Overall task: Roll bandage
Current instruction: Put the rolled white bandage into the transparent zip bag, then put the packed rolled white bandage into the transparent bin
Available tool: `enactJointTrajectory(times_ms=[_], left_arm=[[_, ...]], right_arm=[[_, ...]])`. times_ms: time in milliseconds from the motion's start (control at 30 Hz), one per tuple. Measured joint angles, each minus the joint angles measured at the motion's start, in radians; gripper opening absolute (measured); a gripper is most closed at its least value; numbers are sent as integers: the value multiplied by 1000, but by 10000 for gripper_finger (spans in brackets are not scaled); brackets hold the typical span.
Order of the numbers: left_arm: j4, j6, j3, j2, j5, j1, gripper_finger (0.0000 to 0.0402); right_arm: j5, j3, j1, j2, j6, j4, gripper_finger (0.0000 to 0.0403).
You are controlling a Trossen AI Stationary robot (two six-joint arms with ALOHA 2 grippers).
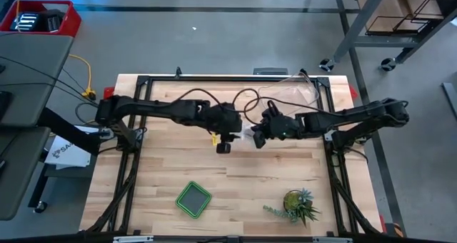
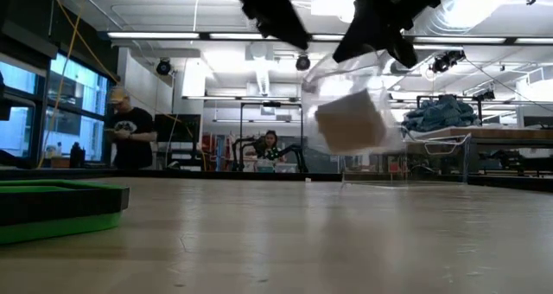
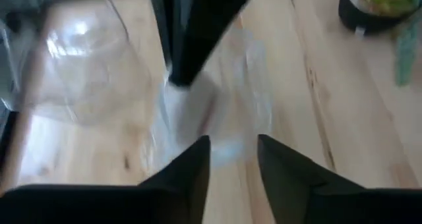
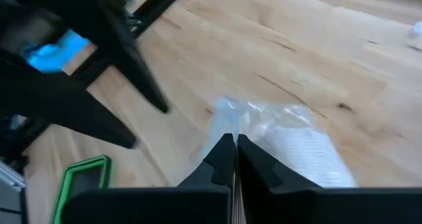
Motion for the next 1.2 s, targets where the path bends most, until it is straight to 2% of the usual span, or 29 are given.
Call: enactJointTrajectory(times_ms=[167, 333, 400, 500, 600, 733, 833, 933, 1000, 1100, 1200], left_arm=[[-141, -75, -4, 7, 0, -3, 167], [-225, -100, -5, -33, 0, -3, 181], [-201, -121, -44, -57, 10, -1, 180], [-89, -206, -171, -128, 56, -1, 180], [44, -338, -330, -226, 62, -17, 180], [153, -510, -508, -366, -4, -38, 180], [162, -593, -590, -443, -41, -46, 180], [160, -615, -628, -485, -60, -57, 180], [177, -594, -635, -483, -64, -64, 180], [230, -526, -636, -439, -65, -77, 179], [342, -430, -636, -364, -71, -79, 179]], right_arm=[[-37, 0, 2, 9, 34, 11, 0], [-57, 0, 0, 10, 25, 13, 0], [-71, 0, 0, 10, 8, 10, 0], [-124, 0, 0, 10, -62, 10, 10], [-135, 0, 0, 10, -140, 16, 44], [-108, 1, -6, 26, -282, 45, 116], [-136, 24, -10, 93, -335, 62, 170], [-192, 86, -1, 192, -415, 53, 207], [-212, 158, 10, 247, -454, -14, 220], [-200, 291, 24, 293, -453, -206, 222], [-148, 358, 24, 312, -361, -400, 200]])
